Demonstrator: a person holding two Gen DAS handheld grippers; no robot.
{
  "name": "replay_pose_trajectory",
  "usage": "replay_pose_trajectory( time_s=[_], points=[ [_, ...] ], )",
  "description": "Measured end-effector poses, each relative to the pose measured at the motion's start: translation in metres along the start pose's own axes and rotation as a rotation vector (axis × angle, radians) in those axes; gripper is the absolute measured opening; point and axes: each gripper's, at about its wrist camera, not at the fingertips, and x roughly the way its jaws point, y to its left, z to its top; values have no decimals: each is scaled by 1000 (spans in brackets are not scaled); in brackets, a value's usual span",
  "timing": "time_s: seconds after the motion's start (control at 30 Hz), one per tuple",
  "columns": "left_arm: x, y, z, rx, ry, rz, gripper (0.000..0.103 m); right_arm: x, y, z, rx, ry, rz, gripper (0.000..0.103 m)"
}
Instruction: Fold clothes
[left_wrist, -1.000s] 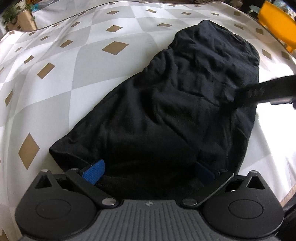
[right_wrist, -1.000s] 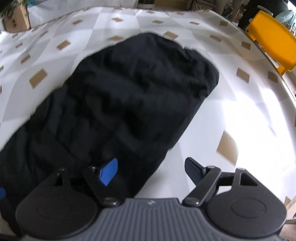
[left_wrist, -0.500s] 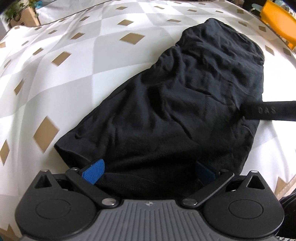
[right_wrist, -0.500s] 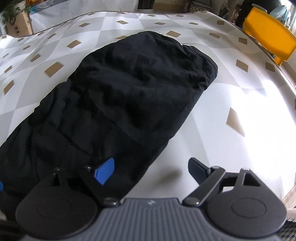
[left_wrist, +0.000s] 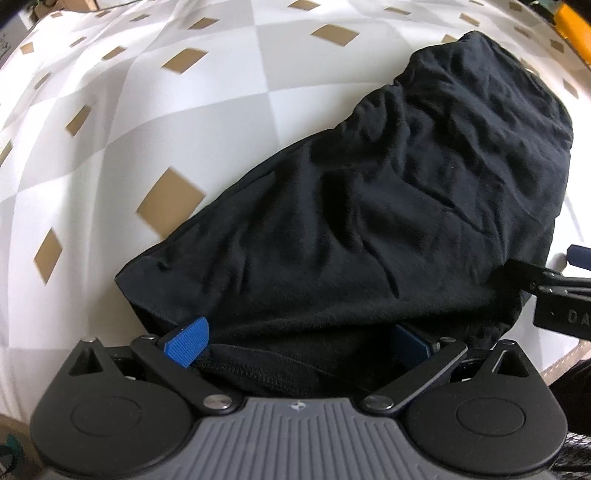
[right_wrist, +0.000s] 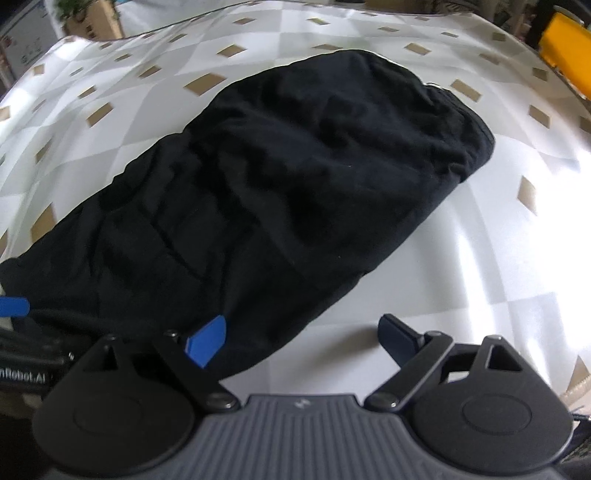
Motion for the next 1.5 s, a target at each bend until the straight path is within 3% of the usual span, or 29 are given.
replay_pose_trajectory(
  time_s=[0.17, 0.37, 0.53, 0.77, 0.97, 1.17, 1.5],
  points=[
    [-11, -3, -11, -17, -12, 12, 103, -12, -14, 8, 27, -36, 5, 87],
    [-27, 5, -20, -200, -46, -44, 103, -15, -40, 40, 34, -103, 10, 87],
    [-25, 6, -17, -273, -55, -16, 103, -13, -60, 70, 28, -151, 15, 87],
    [-18, 12, -14, -375, -64, -5, 103, 7, -60, 99, -88, -170, 46, 87],
    [-16, 6, -10, -350, -71, 37, 103, 27, -55, 113, -104, -175, 44, 87],
    [-12, -3, -4, -294, -74, 84, 103, 47, -72, 114, 17, -151, 51, 87],
    [5, 6, 28, -274, -126, 68, 103, 48, -85, 104, 160, -159, -57, 89]
  ],
)
